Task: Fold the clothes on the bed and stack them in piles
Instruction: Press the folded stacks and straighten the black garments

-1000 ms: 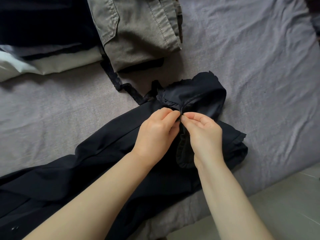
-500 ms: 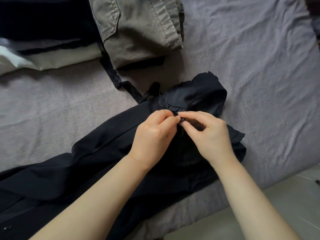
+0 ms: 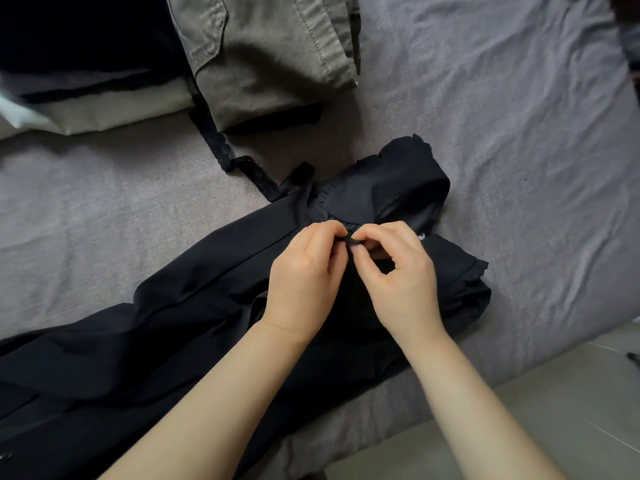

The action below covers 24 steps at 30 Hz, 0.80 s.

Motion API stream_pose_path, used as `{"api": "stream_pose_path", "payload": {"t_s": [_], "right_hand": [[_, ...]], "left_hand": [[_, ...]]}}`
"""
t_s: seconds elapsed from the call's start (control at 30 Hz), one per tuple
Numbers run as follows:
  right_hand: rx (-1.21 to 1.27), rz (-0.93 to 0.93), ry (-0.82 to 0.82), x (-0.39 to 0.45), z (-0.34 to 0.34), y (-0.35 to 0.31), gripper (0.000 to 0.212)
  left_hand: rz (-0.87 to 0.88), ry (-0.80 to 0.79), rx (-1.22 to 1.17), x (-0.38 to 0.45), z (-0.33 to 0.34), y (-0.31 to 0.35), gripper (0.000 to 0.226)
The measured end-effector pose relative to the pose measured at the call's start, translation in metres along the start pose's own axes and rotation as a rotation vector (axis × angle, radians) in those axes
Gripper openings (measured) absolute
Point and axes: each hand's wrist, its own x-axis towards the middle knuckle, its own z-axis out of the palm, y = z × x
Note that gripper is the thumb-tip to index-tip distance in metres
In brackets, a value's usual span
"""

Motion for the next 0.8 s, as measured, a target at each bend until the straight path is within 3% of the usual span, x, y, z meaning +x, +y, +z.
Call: {"api": "stream_pose_path", "payload": {"t_s": [0.13, 0.23, 0.3, 0.47, 0.57, 0.63, 0.7, 0.8], "right_hand": [[0.040, 0.064, 0.067, -0.002, 0.003, -0.002, 0.013], [0.187, 0.282, 0.177, -0.001, 0.007, -0.003, 0.014], [0.191, 0.366, 0.220, -0.004, 0.007, 0.002, 0.015], [0.082, 0.422, 0.210, -0.014, 0.002, 0.028, 0.021], [-0.097, 0.325, 0.199, -0.023, 0.001, 0.030, 0.022], [-0.291, 0.128, 0.259, -0.033, 0.003, 0.021, 0.021], [-0.375, -0.086, 0.276, -0.049, 0.010, 0.007, 0.020], [-0.360, -0.184, 0.006, -0.077, 0.034, -0.005, 0.024]], "left_hand": [[-0.141, 0.001, -0.013, -0.013, 0.001, 0.008, 0.028], [-0.090, -0.227, -0.155, -0.027, 0.000, 0.016, 0.044], [-0.161, -0.360, -0.195, -0.041, -0.007, 0.015, 0.048], [-0.317, -0.300, 0.030, -0.076, -0.027, -0.018, 0.041], [-0.348, -0.222, 0.064, -0.079, -0.033, -0.023, 0.037], [-0.396, -0.136, 0.037, -0.075, -0.035, -0.025, 0.028], [-0.311, -0.103, 0.094, -0.070, -0.033, -0.028, 0.025], [-0.147, -0.182, 0.238, -0.063, -0.023, -0.037, 0.031]]}}
